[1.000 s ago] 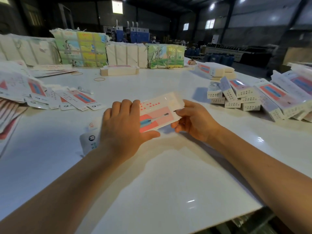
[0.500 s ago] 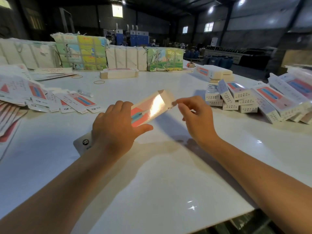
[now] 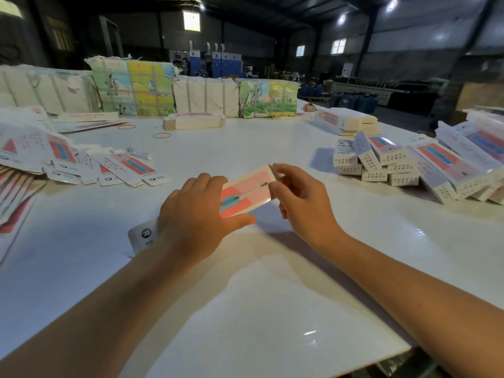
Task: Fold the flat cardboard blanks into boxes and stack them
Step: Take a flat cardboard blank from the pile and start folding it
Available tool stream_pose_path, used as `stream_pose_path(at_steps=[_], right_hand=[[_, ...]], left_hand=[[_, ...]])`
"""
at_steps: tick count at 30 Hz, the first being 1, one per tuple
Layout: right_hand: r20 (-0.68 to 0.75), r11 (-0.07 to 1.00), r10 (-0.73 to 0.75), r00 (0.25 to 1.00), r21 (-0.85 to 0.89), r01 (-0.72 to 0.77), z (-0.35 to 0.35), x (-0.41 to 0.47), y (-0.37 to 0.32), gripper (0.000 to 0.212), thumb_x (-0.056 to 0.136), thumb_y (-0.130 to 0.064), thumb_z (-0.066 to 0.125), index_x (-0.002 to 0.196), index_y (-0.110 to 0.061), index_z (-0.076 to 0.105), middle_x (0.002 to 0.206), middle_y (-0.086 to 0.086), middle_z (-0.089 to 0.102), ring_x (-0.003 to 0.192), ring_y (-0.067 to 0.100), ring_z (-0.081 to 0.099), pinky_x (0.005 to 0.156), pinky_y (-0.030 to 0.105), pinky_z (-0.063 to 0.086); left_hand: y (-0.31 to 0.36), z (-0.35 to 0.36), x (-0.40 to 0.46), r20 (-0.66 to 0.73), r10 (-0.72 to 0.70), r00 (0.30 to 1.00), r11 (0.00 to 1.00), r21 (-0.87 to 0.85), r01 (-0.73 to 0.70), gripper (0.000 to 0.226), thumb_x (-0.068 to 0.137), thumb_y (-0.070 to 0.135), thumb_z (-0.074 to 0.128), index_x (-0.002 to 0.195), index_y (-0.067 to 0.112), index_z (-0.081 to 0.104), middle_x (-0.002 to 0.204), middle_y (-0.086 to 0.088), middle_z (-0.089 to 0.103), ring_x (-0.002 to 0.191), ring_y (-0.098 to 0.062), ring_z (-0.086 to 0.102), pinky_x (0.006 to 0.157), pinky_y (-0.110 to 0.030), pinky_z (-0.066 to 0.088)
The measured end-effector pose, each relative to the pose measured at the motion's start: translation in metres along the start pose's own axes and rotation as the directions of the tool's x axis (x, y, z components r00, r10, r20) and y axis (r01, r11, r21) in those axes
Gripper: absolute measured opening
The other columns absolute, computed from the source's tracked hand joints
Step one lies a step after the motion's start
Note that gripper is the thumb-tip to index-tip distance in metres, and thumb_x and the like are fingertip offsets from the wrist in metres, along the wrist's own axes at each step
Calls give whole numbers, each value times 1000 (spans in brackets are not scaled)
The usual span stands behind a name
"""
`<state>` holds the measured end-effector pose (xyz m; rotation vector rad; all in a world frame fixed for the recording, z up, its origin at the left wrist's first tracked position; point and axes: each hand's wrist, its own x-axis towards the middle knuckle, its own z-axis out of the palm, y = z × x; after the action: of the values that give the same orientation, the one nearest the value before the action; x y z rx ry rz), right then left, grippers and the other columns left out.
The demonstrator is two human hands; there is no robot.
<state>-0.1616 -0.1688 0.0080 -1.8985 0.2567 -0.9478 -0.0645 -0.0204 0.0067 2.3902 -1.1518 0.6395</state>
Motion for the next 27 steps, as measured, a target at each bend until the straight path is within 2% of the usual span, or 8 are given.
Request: stream_pose_path(at_steps=[4,11,14,17,20,23,25,27], right_hand=[[27,999,-35,999,-24,36,-1,-2,-2,21,92,-3,51,89,-18,65,75,-5,66,56,2,55,54,11,39],[111,978,-16,994,-207,39,-8,0,3,15,93,-10,49,84,2,48,81,26,60,80,44,59,73,56,49],[130,949,-56,990,-300,93,-9,2,3,15,93,-14,54,84,-2,52,82,19,61,77,32,59,68,45,49],[3,873,-212,977,-448,191,-16,9,2,27,86,-28,67,106,-12,59,103,1,52,78,4,47,67,14,39],[-120,993,25,993,-111,-39,-22,17,6,71,80,-35,72,139,-19,36,125,0,45,98,4,49,76,15,43],[328,704,394,859,493,-511,-18,18,4,51,74,-27,66,122,-12,56,116,12,63,101,25,63,78,43,57],[396,691,357,846,497,-524,-13,17,5,19,82,-9,61,101,-4,63,97,16,71,90,29,69,76,40,59],[249,905,246,937,287,-314,-7,10,8,11,91,-2,55,99,0,61,92,17,70,84,30,69,74,36,59]], left_hand=[[2,0,0,7,4,1000,1000,9,-4,88,59,79,29,119,19,54,103,1,56,91,-18,52,65,-27,36],[5,1,-5,64,91,994,995,25,-93,89,60,77,31,122,17,53,105,0,57,92,-17,54,66,-25,38],[5,0,-4,66,61,996,997,39,-64,84,64,78,34,123,20,50,106,3,55,94,-15,53,66,-25,39],[6,-1,-2,30,3,1000,999,35,-4,71,71,75,45,118,22,49,104,5,53,94,-16,51,66,-27,39],[4,-3,0,41,-45,998,999,-14,45,74,68,78,36,117,23,48,106,5,54,93,-14,52,67,-28,42],[7,-3,-1,56,-34,998,999,1,34,71,70,76,43,118,24,46,107,6,53,91,-11,48,65,-26,39],[10,-2,-3,58,-17,998,1000,17,16,70,73,75,46,119,23,46,107,5,52,90,-11,46,65,-25,38],[12,0,-4,52,-15,999,1000,28,14,72,73,74,45,121,20,46,109,3,53,93,-13,49,67,-25,40]])
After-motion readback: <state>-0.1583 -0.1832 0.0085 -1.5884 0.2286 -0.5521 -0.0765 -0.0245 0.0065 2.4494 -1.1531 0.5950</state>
